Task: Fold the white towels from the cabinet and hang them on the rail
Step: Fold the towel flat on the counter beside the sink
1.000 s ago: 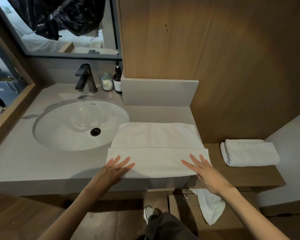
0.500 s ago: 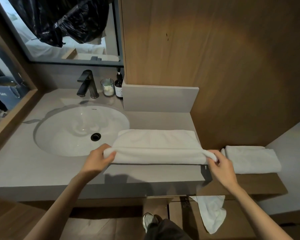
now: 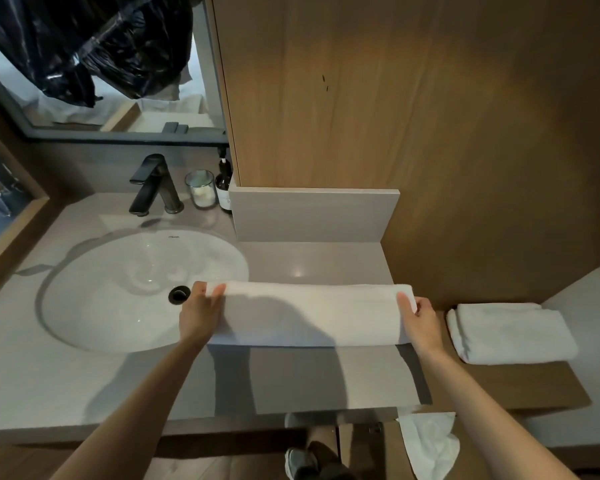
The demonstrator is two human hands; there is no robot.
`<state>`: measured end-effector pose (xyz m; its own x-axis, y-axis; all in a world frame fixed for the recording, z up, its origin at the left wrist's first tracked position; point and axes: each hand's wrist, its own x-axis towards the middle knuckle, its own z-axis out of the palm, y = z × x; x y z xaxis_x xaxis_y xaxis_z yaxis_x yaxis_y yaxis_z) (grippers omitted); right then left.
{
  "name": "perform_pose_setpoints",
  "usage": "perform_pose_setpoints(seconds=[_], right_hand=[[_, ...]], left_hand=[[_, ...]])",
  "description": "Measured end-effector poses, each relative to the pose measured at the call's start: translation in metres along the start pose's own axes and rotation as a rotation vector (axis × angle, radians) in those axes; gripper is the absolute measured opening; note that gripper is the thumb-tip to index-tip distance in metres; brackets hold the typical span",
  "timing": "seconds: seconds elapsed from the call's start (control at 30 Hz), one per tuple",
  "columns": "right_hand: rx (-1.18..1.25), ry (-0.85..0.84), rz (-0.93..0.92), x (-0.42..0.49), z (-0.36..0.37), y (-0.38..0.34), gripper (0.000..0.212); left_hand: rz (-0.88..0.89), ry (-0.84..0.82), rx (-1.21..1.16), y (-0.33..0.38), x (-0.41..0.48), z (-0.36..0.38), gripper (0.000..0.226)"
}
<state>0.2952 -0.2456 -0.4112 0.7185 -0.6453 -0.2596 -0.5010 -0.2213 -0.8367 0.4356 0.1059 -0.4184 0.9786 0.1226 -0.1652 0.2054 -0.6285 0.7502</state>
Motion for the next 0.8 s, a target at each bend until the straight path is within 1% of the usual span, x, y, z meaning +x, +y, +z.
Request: perform_pose_setpoints(seconds=[0.07, 0.13, 0.3, 0.37, 0.43, 0.47, 0.53, 0.57, 0.6, 0.63, 0.67, 0.7, 0.73, 0.77, 0.8], right_hand=[[-0.046, -0.035, 0.008, 0.007, 0.004, 0.000, 0.032], [-0.126, -0.046, -0.023, 0.014, 0.006, 0.001, 0.030], [-0.418, -0.005, -0.087, 0.020, 0.011, 0.006, 0.023], [-0.468, 0.033, -0.110, 0.018, 0.014, 0.010, 0.019], [-0.451, 0.060, -0.112, 0.017, 0.017, 0.012, 0.017], [-0.422, 0.061, -0.106, 0.017, 0.018, 0.012, 0.020], [-0.390, 0.058, -0.085, 0.014, 0.021, 0.008, 0.033], [-0.431, 0.090, -0.114, 0.012, 0.023, 0.006, 0.042], [-0.544, 0.149, -0.202, 0.011, 0.026, 0.005, 0.053], [-0.704, 0.201, -0.317, 0.009, 0.029, 0.004, 0.066], [-0.808, 0.229, -0.420, 0.007, 0.033, -0.001, 0.078], [-0.837, 0.197, -0.488, 0.004, 0.040, -0.006, 0.085], [-0.829, 0.126, -0.541, 0.001, 0.049, -0.014, 0.085], [-0.812, 0.036, -0.583, -0.004, 0.062, -0.020, 0.079], [-0.780, -0.048, -0.610, -0.009, 0.078, -0.024, 0.070]], left_hand=[[-0.005, 0.010, 0.061, -0.001, 0.006, 0.006, 0.039], [-0.018, 0.002, 0.082, -0.003, 0.011, 0.009, 0.037], [0.012, -0.014, 0.166, -0.011, 0.021, 0.014, 0.028], [0.007, -0.015, 0.182, -0.014, 0.023, 0.015, 0.027], [0.000, -0.021, 0.181, -0.015, 0.025, 0.017, 0.028], [-0.004, -0.026, 0.176, -0.015, 0.026, 0.017, 0.029], [-0.012, -0.037, 0.133, -0.013, 0.026, 0.016, 0.031], [-0.008, -0.028, 0.107, -0.011, 0.025, 0.014, 0.031], [0.019, 0.008, 0.102, -0.010, 0.022, 0.014, 0.032], [0.100, 0.080, 0.147, -0.009, 0.020, 0.014, 0.034], [0.241, 0.169, 0.222, -0.006, 0.014, 0.016, 0.037], [0.402, 0.229, 0.295, -0.001, 0.006, 0.020, 0.038], [0.543, 0.220, 0.347, 0.006, -0.004, 0.029, 0.040], [0.625, 0.137, 0.370, 0.014, -0.015, 0.041, 0.044], [0.668, 0.021, 0.387, 0.020, -0.026, 0.056, 0.048]])
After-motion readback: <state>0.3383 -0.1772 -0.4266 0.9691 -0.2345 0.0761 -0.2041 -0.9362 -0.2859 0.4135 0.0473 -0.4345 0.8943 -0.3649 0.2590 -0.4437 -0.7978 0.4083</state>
